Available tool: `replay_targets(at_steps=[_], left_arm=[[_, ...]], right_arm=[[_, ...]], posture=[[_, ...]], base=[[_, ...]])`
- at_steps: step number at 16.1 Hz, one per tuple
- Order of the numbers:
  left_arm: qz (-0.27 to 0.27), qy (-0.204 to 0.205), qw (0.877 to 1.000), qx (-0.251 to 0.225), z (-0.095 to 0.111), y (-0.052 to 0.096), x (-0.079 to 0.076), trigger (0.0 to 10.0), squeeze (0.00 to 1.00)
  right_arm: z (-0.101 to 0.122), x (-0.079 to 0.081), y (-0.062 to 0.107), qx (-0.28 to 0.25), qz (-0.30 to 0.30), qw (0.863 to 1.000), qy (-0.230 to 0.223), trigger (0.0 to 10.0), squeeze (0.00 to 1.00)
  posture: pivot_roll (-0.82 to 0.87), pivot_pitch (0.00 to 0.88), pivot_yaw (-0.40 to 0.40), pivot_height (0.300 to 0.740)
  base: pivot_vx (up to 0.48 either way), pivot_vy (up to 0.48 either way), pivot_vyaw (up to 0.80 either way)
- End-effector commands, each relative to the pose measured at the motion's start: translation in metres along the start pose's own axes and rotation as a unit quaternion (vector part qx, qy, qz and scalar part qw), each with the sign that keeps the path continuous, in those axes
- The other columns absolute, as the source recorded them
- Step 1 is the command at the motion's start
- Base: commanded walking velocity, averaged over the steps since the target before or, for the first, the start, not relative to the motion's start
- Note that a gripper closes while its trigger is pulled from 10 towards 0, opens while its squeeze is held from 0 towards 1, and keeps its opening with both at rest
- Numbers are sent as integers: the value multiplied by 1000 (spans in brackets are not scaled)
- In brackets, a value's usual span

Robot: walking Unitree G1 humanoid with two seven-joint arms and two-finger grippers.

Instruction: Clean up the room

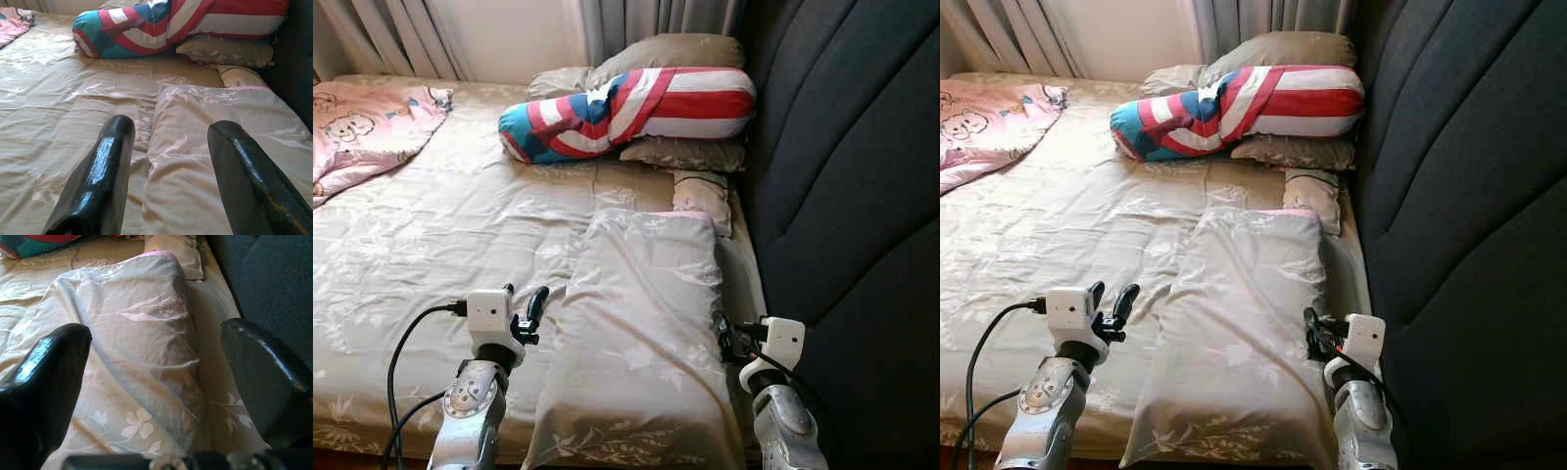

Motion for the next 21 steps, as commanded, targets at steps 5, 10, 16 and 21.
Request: replay_targets(at_steps=[5, 10, 16, 21], left_arm=[[-10, -1, 999, 34, -9, -18, 0, 10000, 0], [-6, -2, 1000, 19, -3, -22, 1, 10000, 0], [-1, -3, 1000, 15, -5, -16, 4, 10000, 0], [-5, -1, 1000, 10, -3, -18, 1, 10000, 0]], right_arm=[[5, -2, -21, 40, -5, 999, 29, 10000, 0], [23, 5, -20, -13, 9, 1000, 6, 10000, 0], [13, 9, -13, -9, 16, 1000, 6, 10000, 0], [10, 13, -14, 4, 28, 1000, 11, 10000, 0]], posture=[[36, 163, -39, 740], [22, 204, -38, 730], [24, 228, -35, 710], [26, 219, -37, 687]], base=[[0, 0, 0], [0, 0, 0], [0, 0, 0], [0, 0, 0]])
Point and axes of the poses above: a point about 5 cm out from each wrist's last joint towards the gripper, its own y axis pointing back from the gripper into the wrist, its own z axis along the axis of the wrist's last joint, x = y × z, the point moved 6 cm from there along -y, pointing out of the wrist towards the gripper, and after that the axes turned 1 degree about y, right-handed, at the moved point
